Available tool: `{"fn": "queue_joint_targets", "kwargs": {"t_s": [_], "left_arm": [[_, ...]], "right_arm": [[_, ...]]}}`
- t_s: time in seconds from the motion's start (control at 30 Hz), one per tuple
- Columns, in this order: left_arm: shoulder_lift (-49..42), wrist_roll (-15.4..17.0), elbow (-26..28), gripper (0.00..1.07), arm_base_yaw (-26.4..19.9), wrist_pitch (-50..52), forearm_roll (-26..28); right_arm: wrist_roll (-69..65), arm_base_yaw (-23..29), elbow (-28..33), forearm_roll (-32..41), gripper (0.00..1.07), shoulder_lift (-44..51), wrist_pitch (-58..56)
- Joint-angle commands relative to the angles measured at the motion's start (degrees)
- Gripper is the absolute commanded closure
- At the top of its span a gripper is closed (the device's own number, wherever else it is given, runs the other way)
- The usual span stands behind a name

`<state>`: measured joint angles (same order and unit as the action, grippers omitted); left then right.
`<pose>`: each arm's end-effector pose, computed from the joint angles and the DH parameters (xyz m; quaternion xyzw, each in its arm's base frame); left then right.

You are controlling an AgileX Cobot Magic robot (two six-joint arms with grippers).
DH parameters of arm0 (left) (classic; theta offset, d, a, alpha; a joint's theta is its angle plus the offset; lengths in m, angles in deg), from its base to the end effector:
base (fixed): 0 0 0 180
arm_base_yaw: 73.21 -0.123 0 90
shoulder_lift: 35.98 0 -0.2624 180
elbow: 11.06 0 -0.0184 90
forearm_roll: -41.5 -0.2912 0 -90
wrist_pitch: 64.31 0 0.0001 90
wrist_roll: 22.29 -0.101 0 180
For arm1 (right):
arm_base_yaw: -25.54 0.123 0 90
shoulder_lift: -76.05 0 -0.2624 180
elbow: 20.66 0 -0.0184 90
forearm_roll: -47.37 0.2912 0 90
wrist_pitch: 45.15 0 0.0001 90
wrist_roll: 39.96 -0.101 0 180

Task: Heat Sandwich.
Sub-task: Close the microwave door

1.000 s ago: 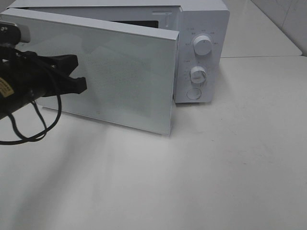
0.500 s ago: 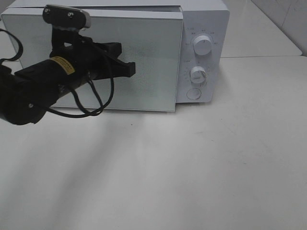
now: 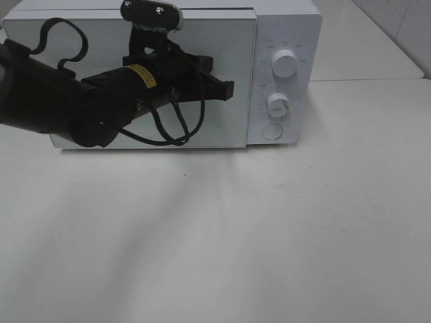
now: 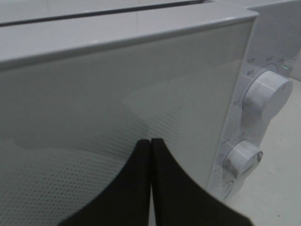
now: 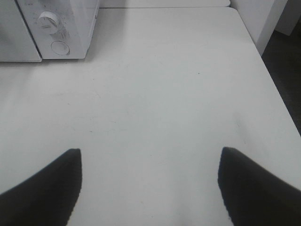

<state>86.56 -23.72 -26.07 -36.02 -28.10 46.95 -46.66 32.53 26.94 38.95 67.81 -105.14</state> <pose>0.3620 -0.2675 0.1216 0.2107 0.7449 -0.1968 0.6017 0.0624 -0.0053 0.2960 0.0005 0.8450 -0.0097 0.5347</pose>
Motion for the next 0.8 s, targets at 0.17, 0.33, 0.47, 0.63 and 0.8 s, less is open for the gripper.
{"fn": "queue_joint_targets", "kwargs": {"t_s": [0.17,0.33,0.47,0.63,0.8], "left_arm": [[3.2,-3.7,6.9,1.06,-1.0,-0.7,7.0],[3.6,-4.9,7.6,1.06,-1.0,-0.6,8.0],[3.6,-4.9,7.6,1.06,-1.0,-0.7,7.8],[2.8,-4.9,7.0,1.06,-1.0,-1.1,7.8],[1.4,-4.9,7.0,1.06,-1.0,-6.1,7.6]], "right_arm": [[0.6,-0.3,0.1,0.2,0.31,1.5,0.5],[0.6,-0.3,0.1,0.2,0.31,1.5,0.5],[0.6,-0.3,0.1,0.2,0.31,1.5,0.5],[0.6,-0.3,0.1,0.2,0.31,1.5,0.5],[0.6,-0.3,0.1,0.2,0.31,1.5,0.5]]}}
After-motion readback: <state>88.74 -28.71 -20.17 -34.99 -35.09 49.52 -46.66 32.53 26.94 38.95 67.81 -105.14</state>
